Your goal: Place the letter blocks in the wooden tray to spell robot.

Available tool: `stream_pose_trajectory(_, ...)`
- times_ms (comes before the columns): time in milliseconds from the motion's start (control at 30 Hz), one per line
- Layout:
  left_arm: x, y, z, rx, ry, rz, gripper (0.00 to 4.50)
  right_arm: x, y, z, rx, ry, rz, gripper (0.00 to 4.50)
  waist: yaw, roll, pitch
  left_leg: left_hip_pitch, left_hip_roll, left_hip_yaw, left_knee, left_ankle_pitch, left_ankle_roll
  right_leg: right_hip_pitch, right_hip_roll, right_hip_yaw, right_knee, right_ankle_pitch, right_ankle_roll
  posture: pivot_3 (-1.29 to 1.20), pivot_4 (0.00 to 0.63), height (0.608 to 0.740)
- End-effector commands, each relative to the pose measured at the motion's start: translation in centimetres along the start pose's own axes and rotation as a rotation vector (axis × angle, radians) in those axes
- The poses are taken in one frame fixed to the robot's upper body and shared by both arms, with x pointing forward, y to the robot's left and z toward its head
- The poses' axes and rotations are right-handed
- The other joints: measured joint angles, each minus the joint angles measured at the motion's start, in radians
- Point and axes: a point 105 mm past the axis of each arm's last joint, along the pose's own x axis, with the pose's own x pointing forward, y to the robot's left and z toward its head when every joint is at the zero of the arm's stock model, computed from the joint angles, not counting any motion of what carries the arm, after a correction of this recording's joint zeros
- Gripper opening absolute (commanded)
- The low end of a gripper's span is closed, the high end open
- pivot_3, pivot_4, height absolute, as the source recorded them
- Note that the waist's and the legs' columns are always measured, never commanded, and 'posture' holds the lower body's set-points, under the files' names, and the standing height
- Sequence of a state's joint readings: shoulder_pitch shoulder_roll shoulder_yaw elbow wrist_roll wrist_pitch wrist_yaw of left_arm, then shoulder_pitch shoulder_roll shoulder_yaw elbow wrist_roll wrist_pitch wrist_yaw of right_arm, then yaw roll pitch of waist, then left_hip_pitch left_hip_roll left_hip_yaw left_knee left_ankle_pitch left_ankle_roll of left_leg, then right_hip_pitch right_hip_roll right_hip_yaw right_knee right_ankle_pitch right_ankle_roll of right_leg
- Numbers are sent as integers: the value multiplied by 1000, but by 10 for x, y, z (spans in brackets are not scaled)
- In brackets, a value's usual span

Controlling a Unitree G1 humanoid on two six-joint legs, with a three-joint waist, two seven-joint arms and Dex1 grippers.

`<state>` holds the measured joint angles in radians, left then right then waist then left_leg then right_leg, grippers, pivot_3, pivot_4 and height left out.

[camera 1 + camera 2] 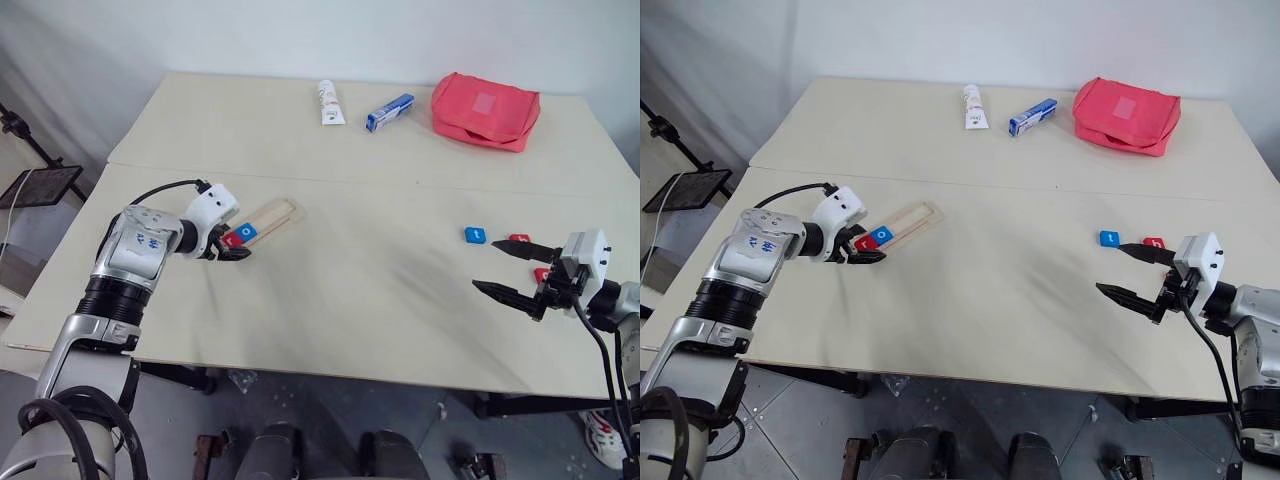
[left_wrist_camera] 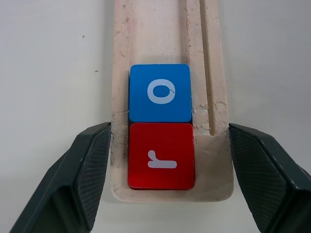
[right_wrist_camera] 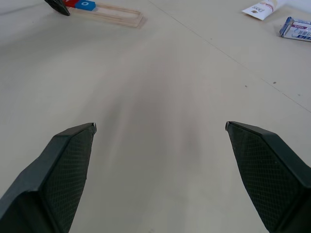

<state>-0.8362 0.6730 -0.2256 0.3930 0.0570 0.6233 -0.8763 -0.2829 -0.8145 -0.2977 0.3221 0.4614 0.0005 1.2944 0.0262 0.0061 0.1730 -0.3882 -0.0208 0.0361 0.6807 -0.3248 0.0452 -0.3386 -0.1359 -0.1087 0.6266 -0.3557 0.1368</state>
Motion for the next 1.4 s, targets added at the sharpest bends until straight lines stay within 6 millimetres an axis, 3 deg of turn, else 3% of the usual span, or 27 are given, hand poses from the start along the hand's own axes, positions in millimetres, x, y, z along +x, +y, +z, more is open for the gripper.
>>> stream_pose_trajectory(33,9,-35,14,111,-5,-135,3395,-2,-4,13,-48,-14,4,4500,1,0,0,0,0,0,0,0,0,0,0,0,0,0,0,0,150,740)
stream_pose_trajectory(433,19,-110,90,399,-127,-378,3395,-7,-3,7,-73,4,2,4500,-2,-3,2,-4,0,0,1,-1,2,-2,1,0,-1,0,0,0,150,740)
stream_pose_trajectory(700,39,-159,106,545,-148,-501,3395,-32,6,-3,-85,70,-31,4500,1,-3,2,-5,0,0,0,-1,2,-2,0,-1,-3,0,0,0,150,740)
stream_pose_trajectory(1033,53,-178,120,572,-154,-511,3395,-45,13,-5,-70,76,-96,4500,0,-3,2,-5,1,1,1,-1,2,-2,1,0,-5,0,0,0,150,740)
stream_pose_trajectory(1233,54,-180,118,572,-151,-508,3395,-44,14,-6,-66,75,-104,4500,1,-3,2,-5,1,1,1,-1,2,-2,1,0,-5,0,0,0,150,740)
stream_pose_trajectory(1333,52,-182,119,584,-165,-510,4345,-43,14,-6,-64,74,-104,4500,1,-3,2,-5,1,1,1,-1,2,-2,1,0,-5,0,0,0,150,740)
stream_pose_trajectory(1400,52,-182,119,577,-173,-507,4426,-41,13,-6,-63,73,-103,4500,1,-3,2,-5,1,1,1,-1,2,-2,1,0,-5,0,0,0,150,740)
